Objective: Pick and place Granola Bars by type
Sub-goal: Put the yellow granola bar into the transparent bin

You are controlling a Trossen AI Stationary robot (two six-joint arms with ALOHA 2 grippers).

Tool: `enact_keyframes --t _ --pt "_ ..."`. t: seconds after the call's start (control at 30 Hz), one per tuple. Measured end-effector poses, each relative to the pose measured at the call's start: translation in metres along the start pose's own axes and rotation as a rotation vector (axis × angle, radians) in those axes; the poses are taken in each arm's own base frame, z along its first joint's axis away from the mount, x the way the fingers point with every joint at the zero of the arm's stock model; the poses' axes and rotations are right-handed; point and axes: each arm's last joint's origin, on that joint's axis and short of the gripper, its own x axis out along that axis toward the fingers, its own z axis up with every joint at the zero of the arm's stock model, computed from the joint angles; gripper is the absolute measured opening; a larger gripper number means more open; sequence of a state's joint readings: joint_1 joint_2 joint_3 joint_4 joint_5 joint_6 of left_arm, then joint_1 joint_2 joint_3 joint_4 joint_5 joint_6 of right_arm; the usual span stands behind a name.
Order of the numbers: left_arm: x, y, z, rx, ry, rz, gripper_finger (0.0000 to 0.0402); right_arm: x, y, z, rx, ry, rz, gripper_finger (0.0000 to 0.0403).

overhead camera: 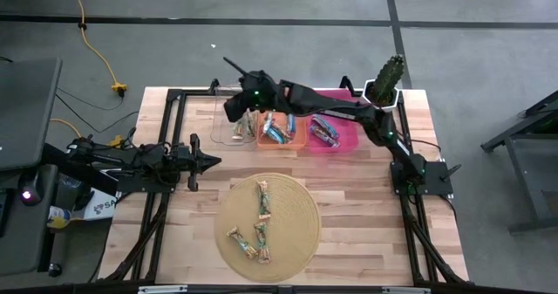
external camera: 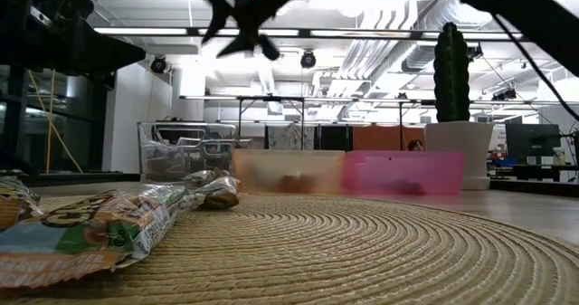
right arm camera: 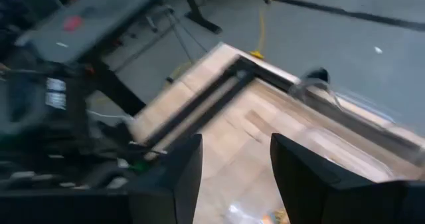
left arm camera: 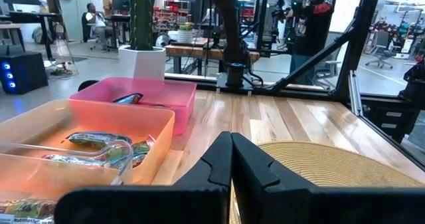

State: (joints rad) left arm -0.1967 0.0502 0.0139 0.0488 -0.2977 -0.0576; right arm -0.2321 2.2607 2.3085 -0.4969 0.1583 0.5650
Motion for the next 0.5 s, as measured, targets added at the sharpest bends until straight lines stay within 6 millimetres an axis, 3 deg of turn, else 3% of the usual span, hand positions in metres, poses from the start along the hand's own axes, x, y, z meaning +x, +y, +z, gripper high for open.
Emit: enact_keyframes --t 0.3,0.5 --pt "0.000 0.000 0.000 0.000 -0.001 0.000 0.0001 -0.070 0.048 0.018 0.038 -0.071 0.103 0.0161" --pt "0.000 0.000 0.000 0.000 -0.001 0.001 0.0001 -0.089 0.078 0.004 0.197 -0.039 0.182 0.0161"
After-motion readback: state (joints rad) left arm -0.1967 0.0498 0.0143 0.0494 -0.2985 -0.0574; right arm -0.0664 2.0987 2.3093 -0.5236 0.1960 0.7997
